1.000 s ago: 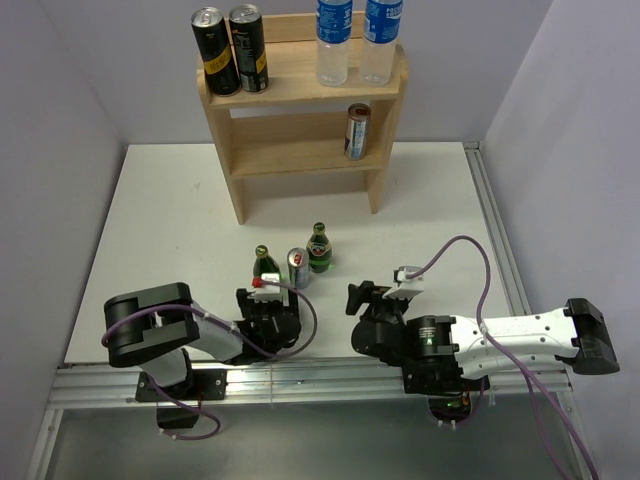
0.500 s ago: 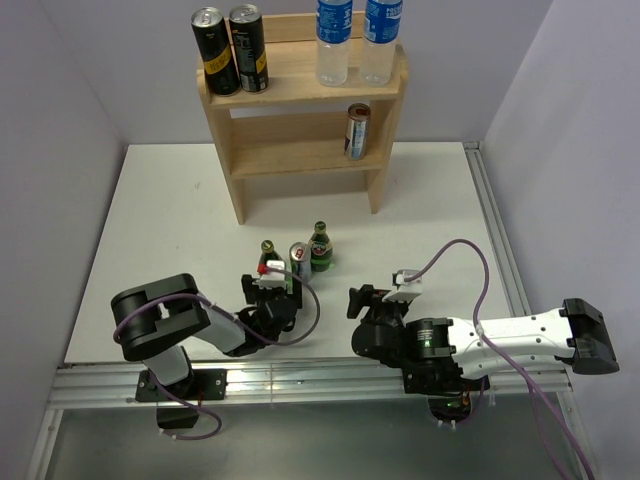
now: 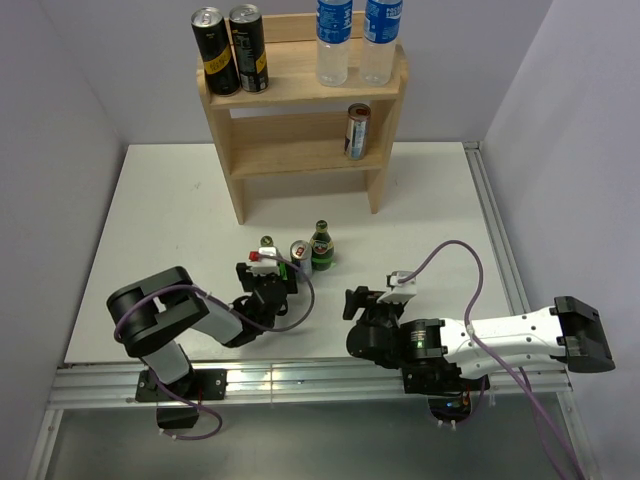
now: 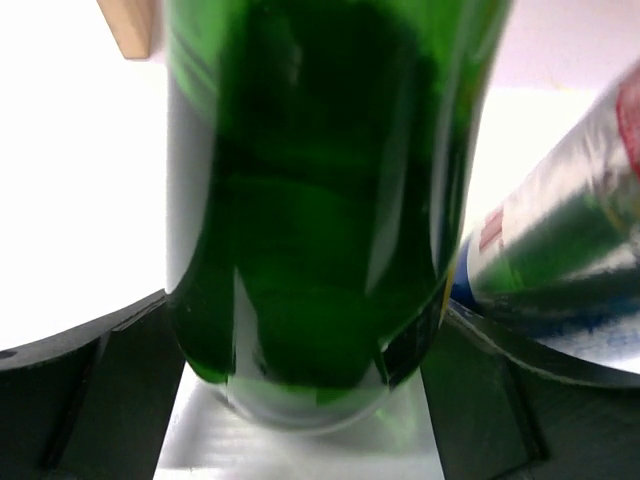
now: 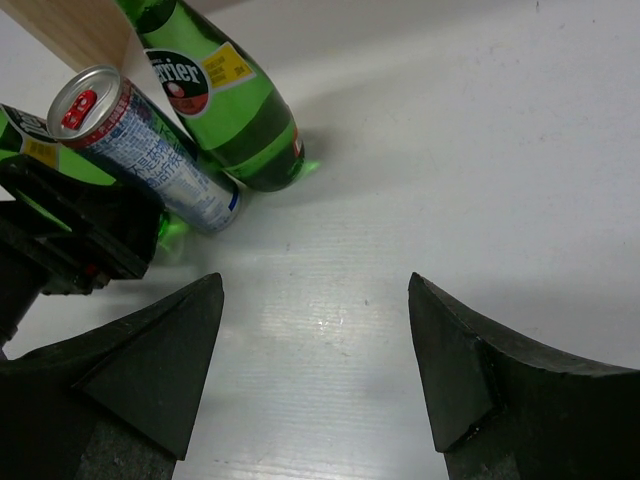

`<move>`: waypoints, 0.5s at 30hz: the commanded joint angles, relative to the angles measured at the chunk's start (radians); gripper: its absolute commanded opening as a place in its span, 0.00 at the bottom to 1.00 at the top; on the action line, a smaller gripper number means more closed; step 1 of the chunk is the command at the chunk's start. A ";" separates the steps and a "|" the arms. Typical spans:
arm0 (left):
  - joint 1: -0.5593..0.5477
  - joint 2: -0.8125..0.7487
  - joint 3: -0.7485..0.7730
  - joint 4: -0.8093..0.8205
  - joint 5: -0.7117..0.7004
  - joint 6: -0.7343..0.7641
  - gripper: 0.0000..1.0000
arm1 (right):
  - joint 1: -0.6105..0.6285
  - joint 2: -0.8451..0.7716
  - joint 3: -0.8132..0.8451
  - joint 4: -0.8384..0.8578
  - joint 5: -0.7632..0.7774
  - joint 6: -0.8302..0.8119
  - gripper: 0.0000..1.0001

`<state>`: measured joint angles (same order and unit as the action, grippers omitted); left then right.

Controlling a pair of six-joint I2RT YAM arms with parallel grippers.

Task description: Place and organize the beverage onto the shelf

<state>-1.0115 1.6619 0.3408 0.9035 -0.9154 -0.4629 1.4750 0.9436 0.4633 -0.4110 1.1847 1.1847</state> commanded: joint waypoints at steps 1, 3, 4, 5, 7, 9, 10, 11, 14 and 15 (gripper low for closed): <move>0.031 0.010 0.035 0.080 0.041 0.039 0.91 | 0.005 0.012 -0.011 0.044 0.035 0.018 0.81; 0.044 0.019 0.044 0.089 0.052 0.046 0.84 | 0.007 0.017 -0.011 0.047 0.038 0.016 0.81; 0.048 0.031 0.046 0.094 0.055 0.046 0.83 | 0.007 0.018 -0.014 0.049 0.038 0.016 0.81; 0.056 0.036 0.047 0.095 0.058 0.046 0.80 | 0.005 0.017 -0.014 0.051 0.039 0.015 0.81; 0.060 0.051 0.047 0.110 0.058 0.041 0.67 | 0.004 0.018 -0.017 0.055 0.038 0.015 0.81; 0.068 0.059 0.052 0.109 0.053 0.030 0.45 | 0.004 0.020 -0.020 0.057 0.038 0.015 0.81; 0.068 0.067 0.052 0.110 0.055 0.029 0.40 | 0.004 0.020 -0.020 0.054 0.038 0.016 0.81; 0.071 0.071 0.053 0.109 0.053 0.027 0.33 | 0.004 0.021 -0.020 0.051 0.038 0.018 0.81; 0.073 0.076 0.058 0.080 0.041 0.013 0.05 | 0.004 0.018 -0.018 0.038 0.039 0.021 0.81; 0.073 0.061 0.075 0.052 0.035 0.000 0.00 | 0.005 0.014 -0.017 0.032 0.039 0.021 0.81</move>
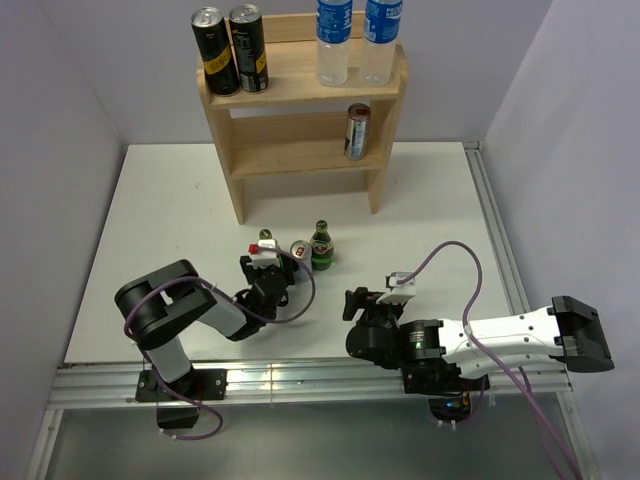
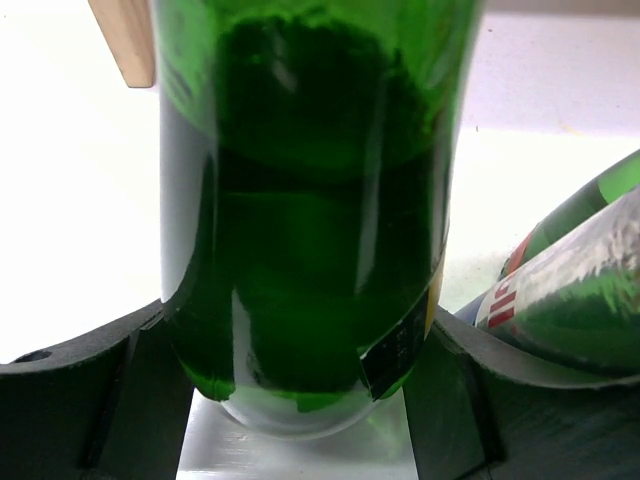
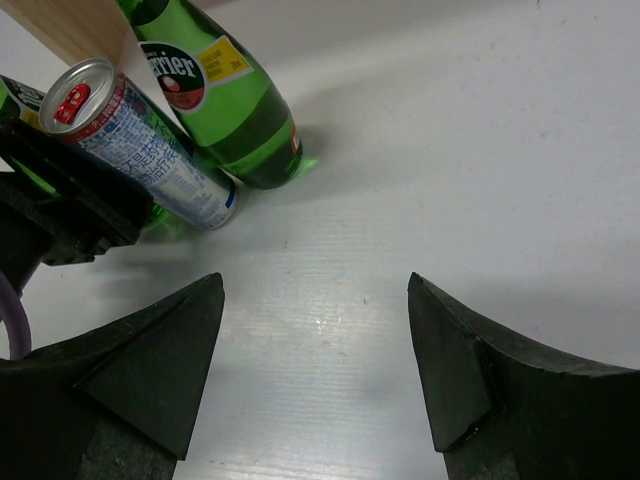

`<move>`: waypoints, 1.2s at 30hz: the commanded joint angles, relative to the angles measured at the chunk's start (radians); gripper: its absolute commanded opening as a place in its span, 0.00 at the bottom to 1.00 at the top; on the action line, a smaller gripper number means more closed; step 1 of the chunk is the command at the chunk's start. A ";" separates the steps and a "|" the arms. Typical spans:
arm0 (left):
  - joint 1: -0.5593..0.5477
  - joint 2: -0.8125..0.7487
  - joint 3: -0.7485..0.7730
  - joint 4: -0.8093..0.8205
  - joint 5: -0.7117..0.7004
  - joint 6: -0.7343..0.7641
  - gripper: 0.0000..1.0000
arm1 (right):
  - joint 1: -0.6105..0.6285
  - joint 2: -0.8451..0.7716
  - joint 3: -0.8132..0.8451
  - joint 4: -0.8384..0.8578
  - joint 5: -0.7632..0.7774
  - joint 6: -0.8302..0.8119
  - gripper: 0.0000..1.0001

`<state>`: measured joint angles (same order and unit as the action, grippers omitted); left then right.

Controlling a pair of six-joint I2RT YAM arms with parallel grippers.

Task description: Place and organize the beverage onto the shelf

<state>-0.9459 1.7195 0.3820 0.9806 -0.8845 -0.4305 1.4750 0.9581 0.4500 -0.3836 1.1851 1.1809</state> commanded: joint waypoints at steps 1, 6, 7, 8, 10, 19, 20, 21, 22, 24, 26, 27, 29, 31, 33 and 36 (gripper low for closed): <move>0.007 -0.011 0.043 -0.086 0.001 -0.036 0.00 | 0.005 -0.001 -0.002 0.005 0.041 0.025 0.81; 0.007 -0.185 0.103 -0.265 0.028 -0.007 0.00 | 0.004 -0.013 0.000 -0.005 0.045 0.026 0.81; 0.007 -0.208 0.121 -0.348 0.015 -0.002 0.00 | 0.004 -0.015 0.000 -0.001 0.044 0.025 0.81; 0.007 -0.228 0.162 -0.387 0.012 -0.001 0.00 | 0.004 -0.015 -0.002 0.000 0.044 0.023 0.81; 0.009 -0.291 0.201 -0.451 -0.005 0.022 0.00 | 0.004 -0.015 -0.002 0.005 0.042 0.020 0.81; 0.108 -0.359 0.504 -0.673 0.088 0.131 0.00 | 0.005 -0.021 -0.011 0.019 0.036 0.028 0.80; 0.133 -0.353 0.559 -0.683 0.096 0.153 0.00 | 0.004 -0.024 -0.011 0.014 0.036 0.037 0.80; 0.145 -0.336 0.587 -0.691 0.107 0.160 0.00 | 0.005 -0.025 -0.011 0.003 0.036 0.043 0.80; 0.157 -0.327 0.613 -0.710 0.128 0.168 0.00 | 0.005 -0.027 -0.016 -0.001 0.036 0.055 0.80; 0.186 -0.302 0.682 -0.718 0.145 0.196 0.00 | 0.005 -0.036 -0.025 -0.005 0.034 0.063 0.80; 0.208 -0.285 0.743 -0.732 0.156 0.214 0.00 | 0.007 -0.047 -0.033 0.000 0.031 0.065 0.80; 0.214 -0.270 0.762 -0.740 0.156 0.228 0.00 | 0.007 -0.051 -0.034 0.003 0.030 0.065 0.80; 0.237 -0.249 0.810 -0.758 0.174 0.239 0.00 | 0.007 -0.053 -0.040 -0.001 0.030 0.065 0.80; 0.260 -0.238 0.834 -0.764 0.179 0.246 0.00 | 0.007 -0.053 -0.042 -0.009 0.033 0.072 0.80; 0.282 -0.224 0.868 -0.767 0.183 0.256 0.00 | 0.005 -0.053 -0.045 -0.011 0.034 0.075 0.80; 0.303 -0.212 0.905 -0.770 0.194 0.259 0.00 | 0.007 -0.053 -0.050 -0.005 0.034 0.072 0.80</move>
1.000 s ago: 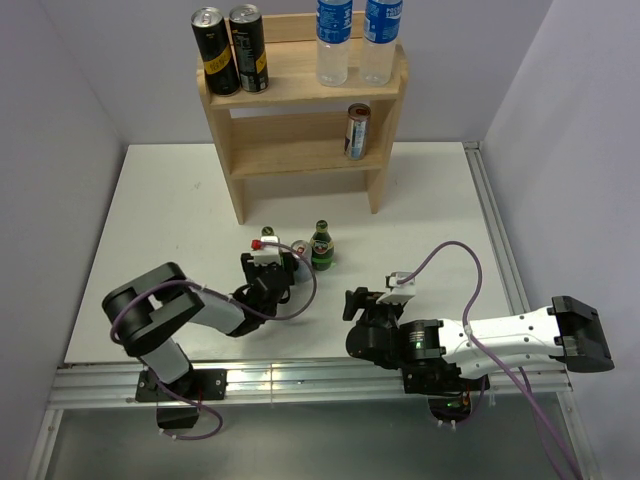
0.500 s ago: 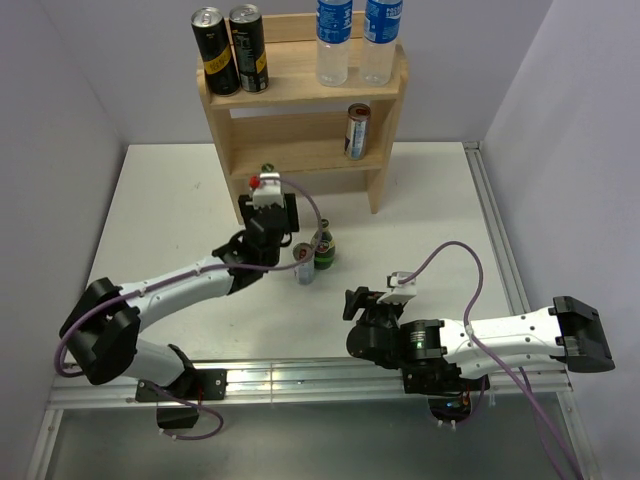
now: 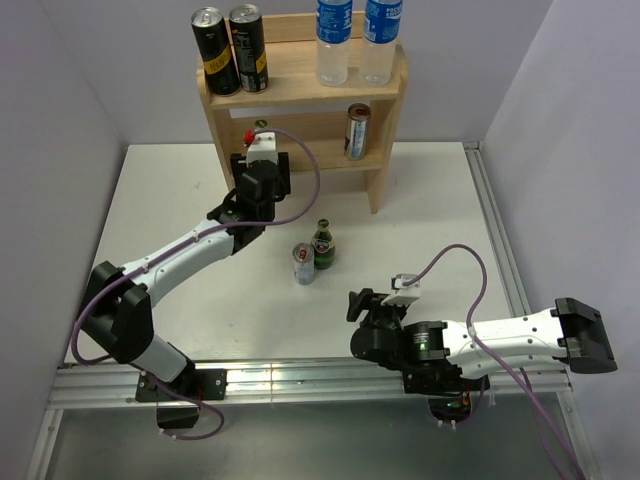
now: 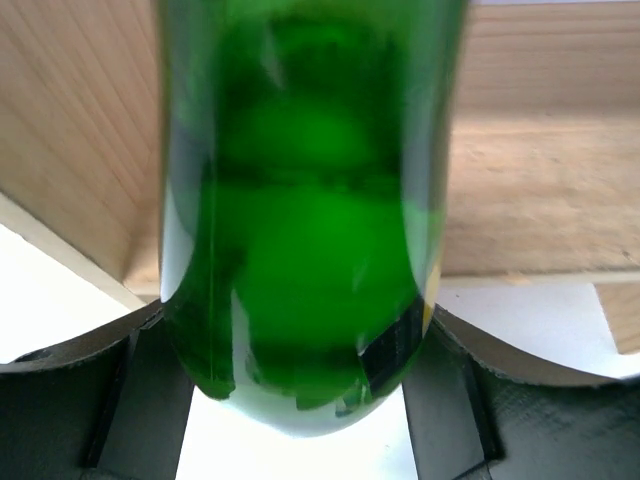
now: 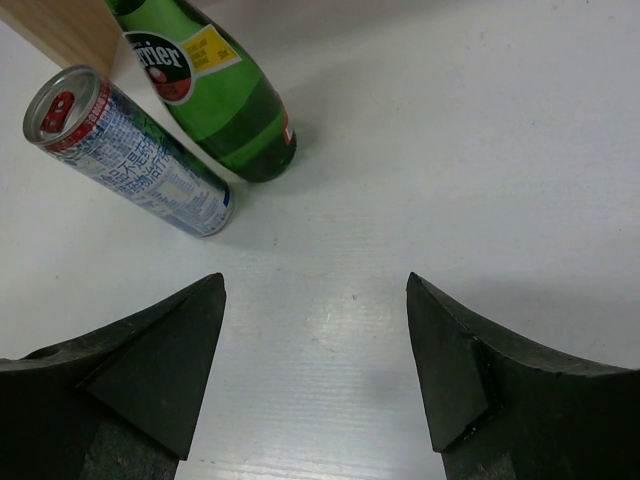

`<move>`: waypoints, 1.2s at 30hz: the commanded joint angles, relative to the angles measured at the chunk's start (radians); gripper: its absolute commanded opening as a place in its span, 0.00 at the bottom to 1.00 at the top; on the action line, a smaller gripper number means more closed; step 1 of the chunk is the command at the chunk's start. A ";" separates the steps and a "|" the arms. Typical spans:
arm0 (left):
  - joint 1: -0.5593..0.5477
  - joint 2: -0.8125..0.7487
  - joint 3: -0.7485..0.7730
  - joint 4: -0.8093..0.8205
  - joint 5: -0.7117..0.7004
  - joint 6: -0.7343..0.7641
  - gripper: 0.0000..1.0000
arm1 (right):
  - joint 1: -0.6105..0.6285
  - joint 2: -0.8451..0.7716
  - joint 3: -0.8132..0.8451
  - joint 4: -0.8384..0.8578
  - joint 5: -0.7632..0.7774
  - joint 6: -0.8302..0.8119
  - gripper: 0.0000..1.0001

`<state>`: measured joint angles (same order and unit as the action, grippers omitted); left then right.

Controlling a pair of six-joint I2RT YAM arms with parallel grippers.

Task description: Place and organize the beverage onto the shelf

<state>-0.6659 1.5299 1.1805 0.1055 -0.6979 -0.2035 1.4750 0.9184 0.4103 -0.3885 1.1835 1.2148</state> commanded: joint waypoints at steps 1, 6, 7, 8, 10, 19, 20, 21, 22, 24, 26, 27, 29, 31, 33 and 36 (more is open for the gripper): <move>0.028 -0.019 0.120 0.108 0.006 0.035 0.00 | 0.007 -0.013 -0.011 -0.001 0.036 0.041 0.80; 0.048 -0.017 0.145 0.118 0.009 0.044 0.00 | 0.005 -0.012 -0.018 -0.007 0.036 0.048 0.80; 0.057 -0.020 0.140 0.123 0.014 0.046 0.00 | 0.007 -0.012 -0.021 -0.004 0.036 0.048 0.80; 0.060 -0.019 0.143 0.125 0.012 0.041 0.00 | 0.007 -0.010 -0.022 -0.007 0.036 0.048 0.80; 0.074 -0.014 0.152 0.115 0.014 0.030 0.00 | 0.007 -0.010 -0.025 -0.007 0.036 0.048 0.80; 0.111 0.012 0.140 0.164 0.009 0.004 0.00 | 0.007 -0.007 -0.036 -0.007 0.036 0.052 0.80; 0.112 0.019 0.140 0.171 0.008 0.000 0.00 | 0.007 -0.009 -0.036 -0.003 0.036 0.049 0.80; 0.115 0.024 0.140 0.177 0.008 -0.002 0.00 | 0.007 -0.006 -0.034 -0.004 0.038 0.054 0.80; 0.118 0.027 0.140 0.178 0.011 -0.008 0.00 | 0.007 -0.003 -0.034 -0.004 0.038 0.054 0.80; 0.123 0.041 0.134 0.195 0.011 -0.013 0.00 | 0.007 0.000 -0.033 -0.003 0.038 0.048 0.80; 0.124 0.053 0.133 0.200 0.009 -0.023 0.00 | 0.005 0.008 -0.031 0.000 0.039 0.046 0.80; 0.130 0.059 0.130 0.209 0.009 -0.027 0.00 | 0.005 0.013 -0.030 -0.001 0.039 0.048 0.80; 0.137 0.071 0.128 0.217 0.011 -0.034 0.00 | 0.005 0.016 -0.025 -0.004 0.039 0.048 0.80; 0.143 0.082 0.128 0.226 0.009 -0.040 0.00 | 0.007 0.017 -0.025 -0.003 0.039 0.046 0.80; 0.149 0.087 0.130 0.234 0.011 -0.042 0.00 | 0.005 0.020 -0.027 0.000 0.039 0.043 0.80; 0.158 0.098 0.140 0.232 0.006 -0.048 0.00 | 0.007 0.020 -0.027 0.003 0.039 0.040 0.80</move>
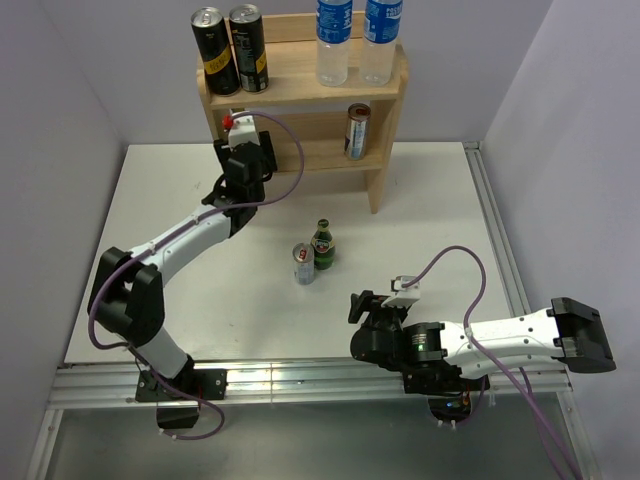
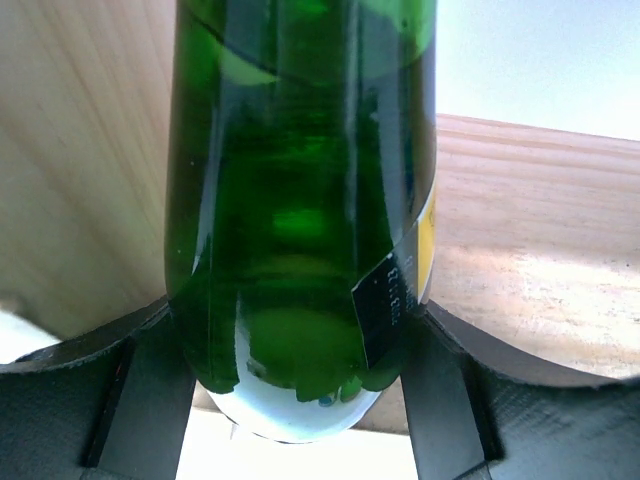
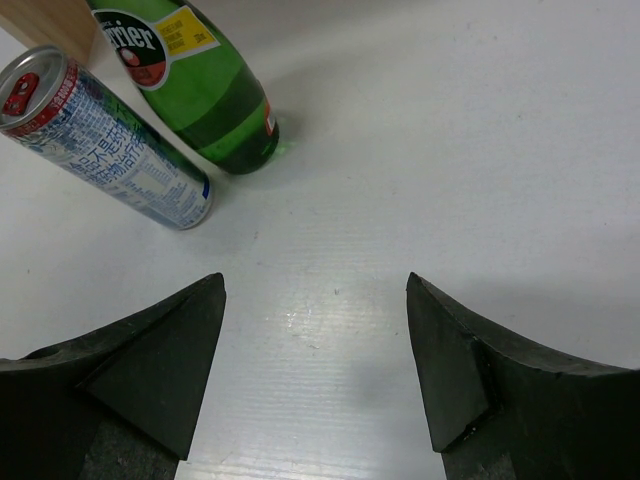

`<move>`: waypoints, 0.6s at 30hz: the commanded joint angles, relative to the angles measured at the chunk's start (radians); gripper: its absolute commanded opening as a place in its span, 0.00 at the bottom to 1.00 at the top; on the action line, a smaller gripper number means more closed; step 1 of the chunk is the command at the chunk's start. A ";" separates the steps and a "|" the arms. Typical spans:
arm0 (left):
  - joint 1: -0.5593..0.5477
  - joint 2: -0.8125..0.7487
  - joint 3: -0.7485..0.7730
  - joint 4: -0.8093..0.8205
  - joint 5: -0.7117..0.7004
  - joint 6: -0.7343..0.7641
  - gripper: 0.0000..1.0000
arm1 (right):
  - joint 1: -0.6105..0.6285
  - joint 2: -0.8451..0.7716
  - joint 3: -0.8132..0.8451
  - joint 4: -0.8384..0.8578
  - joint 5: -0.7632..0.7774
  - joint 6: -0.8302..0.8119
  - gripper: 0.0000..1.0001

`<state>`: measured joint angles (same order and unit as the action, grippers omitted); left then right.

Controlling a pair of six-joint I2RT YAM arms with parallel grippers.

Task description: Place and organize the beverage onto the shelf

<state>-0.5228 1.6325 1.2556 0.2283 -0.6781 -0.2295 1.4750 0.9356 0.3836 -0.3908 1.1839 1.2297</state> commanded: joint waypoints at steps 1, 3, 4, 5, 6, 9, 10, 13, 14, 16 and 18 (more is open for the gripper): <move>0.018 0.001 0.068 0.105 -0.017 -0.027 0.00 | 0.005 0.003 0.000 0.006 0.039 0.025 0.80; 0.020 0.007 0.065 0.115 -0.017 -0.024 0.00 | 0.005 0.005 0.000 0.009 0.039 0.022 0.80; 0.021 0.015 0.065 0.117 -0.017 -0.027 0.00 | 0.005 0.005 0.000 0.007 0.039 0.022 0.80; 0.023 0.018 0.065 0.117 -0.017 -0.028 0.00 | 0.005 0.005 0.000 0.007 0.039 0.025 0.80; 0.026 0.020 0.070 0.115 -0.018 -0.037 0.00 | 0.005 0.006 0.001 0.006 0.039 0.027 0.80; 0.027 0.032 0.070 0.105 -0.020 -0.044 0.02 | 0.005 0.008 -0.002 0.003 0.037 0.034 0.80; 0.026 0.033 0.065 0.105 -0.023 -0.042 0.11 | 0.007 0.008 -0.003 0.000 0.037 0.037 0.80; 0.026 0.027 0.047 0.123 -0.025 -0.039 0.43 | 0.005 0.006 -0.002 -0.006 0.034 0.047 0.80; 0.027 0.026 0.039 0.121 -0.026 -0.037 0.53 | 0.007 0.006 -0.003 -0.008 0.033 0.048 0.80; 0.027 0.024 0.031 0.123 -0.023 -0.036 0.74 | 0.007 0.006 -0.003 -0.010 0.031 0.053 0.80; 0.027 0.020 0.025 0.120 -0.012 -0.031 0.83 | 0.007 0.008 -0.003 -0.011 0.029 0.056 0.80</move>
<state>-0.5194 1.6619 1.2682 0.2676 -0.6765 -0.2329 1.4750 0.9401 0.3836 -0.3912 1.1831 1.2411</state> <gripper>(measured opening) 0.795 0.800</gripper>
